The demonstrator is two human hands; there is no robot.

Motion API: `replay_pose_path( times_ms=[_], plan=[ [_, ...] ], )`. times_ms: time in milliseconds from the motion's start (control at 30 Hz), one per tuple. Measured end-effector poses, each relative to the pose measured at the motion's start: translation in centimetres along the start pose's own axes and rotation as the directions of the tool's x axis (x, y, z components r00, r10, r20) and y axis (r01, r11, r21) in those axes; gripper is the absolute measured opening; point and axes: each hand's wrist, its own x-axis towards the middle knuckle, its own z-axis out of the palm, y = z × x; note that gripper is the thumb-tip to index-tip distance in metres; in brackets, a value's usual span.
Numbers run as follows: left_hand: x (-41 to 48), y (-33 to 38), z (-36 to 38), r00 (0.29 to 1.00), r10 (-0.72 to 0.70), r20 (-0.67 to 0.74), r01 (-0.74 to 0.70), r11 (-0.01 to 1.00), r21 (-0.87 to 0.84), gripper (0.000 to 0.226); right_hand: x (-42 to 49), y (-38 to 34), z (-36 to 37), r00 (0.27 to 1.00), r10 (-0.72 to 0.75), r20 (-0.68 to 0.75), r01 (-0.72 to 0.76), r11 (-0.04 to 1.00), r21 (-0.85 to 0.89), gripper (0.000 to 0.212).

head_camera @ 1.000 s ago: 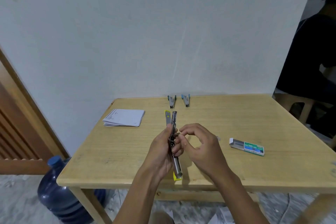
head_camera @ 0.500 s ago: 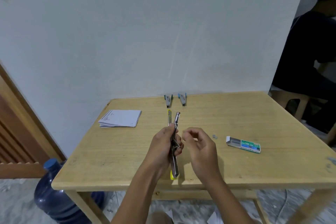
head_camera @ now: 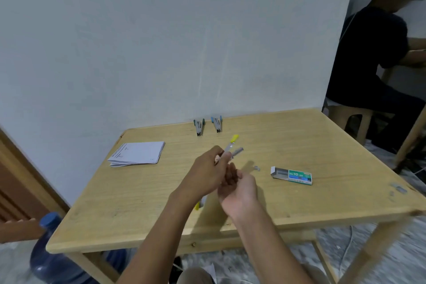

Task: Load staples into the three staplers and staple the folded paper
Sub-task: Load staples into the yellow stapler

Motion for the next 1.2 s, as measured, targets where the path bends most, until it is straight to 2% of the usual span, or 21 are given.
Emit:
replay_pose_path(
  times_ms=[67, 100, 133, 167, 200, 267, 300, 333, 367, 500, 567, 733, 833, 900, 967, 1033, 1067, 1133, 1200],
  plan=[
    [-0.1, -0.8, 0.1, 0.994, -0.106, 0.024, 0.109, 0.962, -0.252, 0.031, 0.6, -1.4, 0.1, 0.984, -0.18, 0.005, 0.178, 0.97, -0.166, 0.023],
    [-0.2, -1.3, 0.3, 0.985, -0.163, 0.054, 0.171, 0.911, -0.374, 0.032, 1.1, -2.3, 0.0, 0.952, -0.304, 0.036, 0.297, 0.893, -0.338, 0.024],
    [-0.1, -1.9, 0.6, 0.972, -0.215, 0.093, 0.233, 0.849, -0.474, 0.033, 1.5, -3.2, -0.1, 0.901, -0.418, 0.111, 0.407, 0.733, -0.545, 0.026],
    [-0.1, -2.3, 0.9, 0.955, -0.262, 0.137, 0.293, 0.774, -0.562, 0.033, 2.0, -4.1, -0.2, 0.841, -0.494, 0.221, 0.479, 0.491, -0.727, 0.028],
    [0.0, -2.7, 1.4, 0.936, -0.301, 0.18, 0.344, 0.689, -0.638, 0.032, 2.5, -5.0, -0.3, 0.784, -0.514, 0.348, 0.508, 0.209, -0.836, 0.028],
    [0.0, -3.1, 2.3, 0.897, -0.354, 0.263, 0.419, 0.499, -0.759, 0.029, 3.7, -6.3, -0.6, 0.736, -0.406, 0.542, 0.447, -0.31, -0.839, 0.028],
    [0.1, -3.1, 2.7, 0.886, -0.358, 0.294, 0.432, 0.409, -0.804, 0.028, 4.3, -6.8, -0.9, 0.745, -0.336, 0.576, 0.387, -0.485, -0.784, 0.028],
    [0.2, -3.3, 2.9, 0.886, -0.345, 0.311, 0.427, 0.341, -0.837, 0.027, 4.9, -7.1, -1.0, 0.758, -0.28, 0.589, 0.343, -0.598, -0.725, 0.029],
    [0.3, -3.5, 3.0, 0.89, -0.321, 0.323, 0.418, 0.292, -0.86, 0.027, 5.4, -7.3, -1.2, 0.769, -0.232, 0.596, 0.326, -0.659, -0.677, 0.032],
    [0.7, -4.6, 2.6, 0.906, -0.257, 0.337, 0.386, 0.167, -0.907, 0.027, 6.8, -7.5, -1.9, 0.819, -0.068, 0.57, 0.318, -0.772, -0.55, 0.044],
    [0.8, -4.8, 2.6, 0.908, -0.254, 0.334, 0.377, 0.145, -0.915, 0.025, 6.8, -7.7, -2.0, 0.825, -0.033, 0.564, 0.324, -0.79, -0.52, 0.047],
    [1.0, -4.9, 2.7, 0.905, -0.234, 0.355, 0.392, 0.141, -0.909, 0.024, 5.3, -8.8, -1.6, 0.707, -0.031, 0.707, 0.45, -0.751, -0.483, 0.037],
    [0.8, -5.0, 2.6, 0.905, -0.226, 0.359, 0.393, 0.128, -0.91, 0.022, 3.1, -11.2, -1.1, 0.594, -0.162, 0.788, 0.521, -0.668, -0.53, 0.024],
    [0.8, -5.1, 2.7, 0.906, -0.224, 0.36, 0.393, 0.124, -0.911, 0.021, 1.5, -13.8, -1.1, 0.575, -0.248, 0.78, 0.47, -0.68, -0.563, 0.019],
    [0.9, -5.2, 2.7, 0.905, -0.224, 0.361, 0.394, 0.125, -0.911, 0.021, 0.7, -16.4, -1.7, 0.664, -0.282, 0.692, 0.308, -0.74, -0.598, 0.014],
    [1.1, -5.1, 2.8, 0.905, -0.224, 0.36, 0.393, 0.125, -0.911, 0.022, 0.7, -17.7, -2.5, 0.8, -0.254, 0.544, 0.163, -0.78, -0.604, 0.013],
    [1.1, -5.1, 2.8, 0.906, -0.224, 0.36, 0.392, 0.122, -0.912, 0.022, 0.9, -17.9, -3.0, 0.842, -0.217, 0.495, 0.131, -0.806, -0.577, 0.014],
    [1.0, -5.0, 2.8, 0.907, -0.219, 0.36, 0.39, 0.111, -0.914, 0.021, 1.3, -17.7, -3.5, 0.869, -0.151, 0.472, 0.117, -0.863, -0.492, 0.016],
    [0.9, -5.1, 2.8, 0.908, -0.215, 0.36, 0.388, 0.105, -0.916, 0.02, 1.2, -17.4, -3.3, 0.851, -0.12, 0.512, 0.119, -0.904, -0.411, 0.017]
  ],
)
